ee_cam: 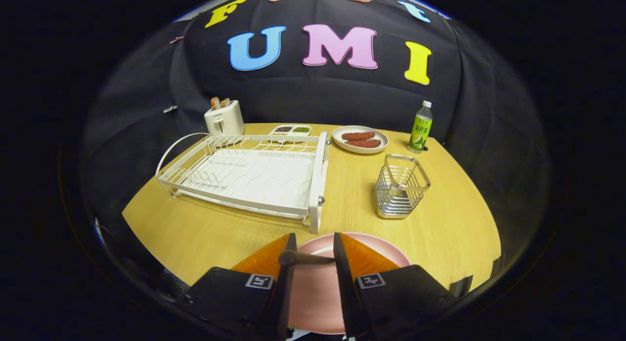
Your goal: Take the plate from the dish rack, then take the spoon from the basket and place it into the plate.
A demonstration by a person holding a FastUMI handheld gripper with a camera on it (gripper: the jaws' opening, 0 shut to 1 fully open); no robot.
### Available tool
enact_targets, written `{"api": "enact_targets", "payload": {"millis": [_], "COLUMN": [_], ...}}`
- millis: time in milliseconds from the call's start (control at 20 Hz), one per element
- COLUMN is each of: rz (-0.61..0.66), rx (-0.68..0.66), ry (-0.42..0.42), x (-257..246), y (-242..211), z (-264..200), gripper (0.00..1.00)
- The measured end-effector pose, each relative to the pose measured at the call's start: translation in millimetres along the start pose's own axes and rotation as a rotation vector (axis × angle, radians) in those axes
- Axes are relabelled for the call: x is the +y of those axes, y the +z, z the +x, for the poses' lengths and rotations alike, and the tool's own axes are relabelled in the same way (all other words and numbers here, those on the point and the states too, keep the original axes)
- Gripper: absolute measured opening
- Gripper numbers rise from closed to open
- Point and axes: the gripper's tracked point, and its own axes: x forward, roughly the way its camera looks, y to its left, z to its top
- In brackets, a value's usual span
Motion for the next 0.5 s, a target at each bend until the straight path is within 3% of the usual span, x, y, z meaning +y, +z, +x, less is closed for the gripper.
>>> {"api": "enact_targets", "payload": {"millis": [200, 300, 500], "rz": [0.060, 0.082, 0.094], "rx": [0.020, 0.016, -0.099], "ry": [0.053, 0.077, 0.060], "x": [14, 18, 9], "y": [1, 12, 63], "z": [-8, -17, -39], "gripper": [0.75, 1.00, 0.99]}}
